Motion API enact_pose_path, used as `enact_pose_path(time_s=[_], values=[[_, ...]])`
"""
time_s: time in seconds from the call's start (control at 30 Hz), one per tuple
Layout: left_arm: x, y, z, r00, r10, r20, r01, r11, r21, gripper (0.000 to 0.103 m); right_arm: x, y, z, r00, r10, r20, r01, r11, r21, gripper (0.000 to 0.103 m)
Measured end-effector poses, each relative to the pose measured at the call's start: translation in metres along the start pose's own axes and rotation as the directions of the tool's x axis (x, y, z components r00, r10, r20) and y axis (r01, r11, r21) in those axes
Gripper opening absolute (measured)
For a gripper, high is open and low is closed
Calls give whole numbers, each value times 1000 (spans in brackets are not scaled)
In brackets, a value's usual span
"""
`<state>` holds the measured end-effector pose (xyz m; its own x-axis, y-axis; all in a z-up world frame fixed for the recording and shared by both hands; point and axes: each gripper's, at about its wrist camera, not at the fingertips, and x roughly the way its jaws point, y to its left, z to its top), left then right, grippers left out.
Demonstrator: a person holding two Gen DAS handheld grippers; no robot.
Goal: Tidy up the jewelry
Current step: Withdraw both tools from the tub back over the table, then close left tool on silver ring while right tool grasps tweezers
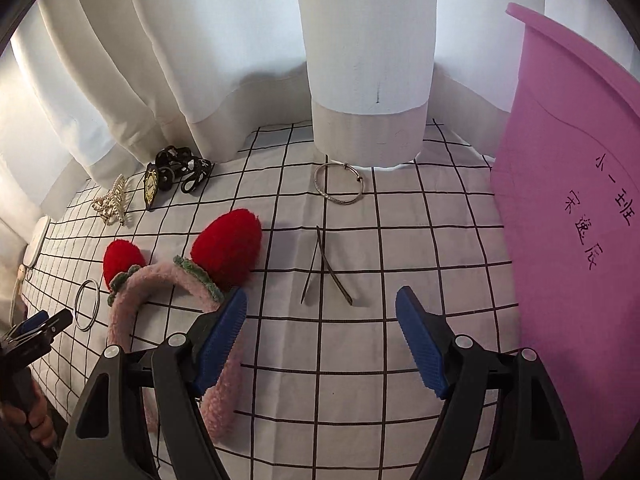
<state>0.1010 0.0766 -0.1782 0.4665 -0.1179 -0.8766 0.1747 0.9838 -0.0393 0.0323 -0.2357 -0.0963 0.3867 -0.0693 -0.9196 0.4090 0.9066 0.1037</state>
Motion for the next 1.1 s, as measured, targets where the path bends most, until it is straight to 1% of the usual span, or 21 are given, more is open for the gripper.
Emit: enact_pose_path(time_s=[0.07,0.23,0.37,0.5,0.6,0.77,0.87,0.93,0.97,1.0,1.07,1.1], values=[[8,-8,4,1000,-17,-16,17,1000,13,96,4,1,1,1000,-3,3,3,1000,-12,74],[25,-13,12,999,1,-33,-1,1000,8,96,16,1,8,1000,-10,-9,9,1000,-18,74],[34,-9,12,999,4,-52,-4,1000,-14,96,24,4,14,1000,-15,-12,15,999,-30,74],[41,-9,9,998,25,-63,-26,1000,-8,96,31,5,18,1000,-22,-19,21,999,-36,74],[43,-10,9,997,49,-53,-49,999,3,96,37,5,19,999,-29,-26,28,999,-37,74],[44,-11,9,997,59,-42,-59,998,-9,98,50,8,21,998,-44,-51,41,997,-66,74],[44,-10,10,997,62,-35,-62,998,-13,98,61,10,21,994,-89,-63,83,992,-99,74],[44,-10,10,998,61,-31,-62,998,-14,97,70,8,21,990,-107,-90,97,989,-110,74],[44,-10,9,998,60,-27,-60,998,-13,97,74,7,20,989,-110,-104,98,989,-110,74],[44,-10,9,998,60,-22,-60,998,-13,98,75,5,20,991,-96,-95,87,991,-100,74],[43,-10,7,998,61,-13,-61,998,-13,98,78,2,20,990,-105,-92,96,991,-90,81],[43,-10,7,998,62,-11,-62,998,-14,98,80,0,20,989,-117,-88,109,990,-84,89]])
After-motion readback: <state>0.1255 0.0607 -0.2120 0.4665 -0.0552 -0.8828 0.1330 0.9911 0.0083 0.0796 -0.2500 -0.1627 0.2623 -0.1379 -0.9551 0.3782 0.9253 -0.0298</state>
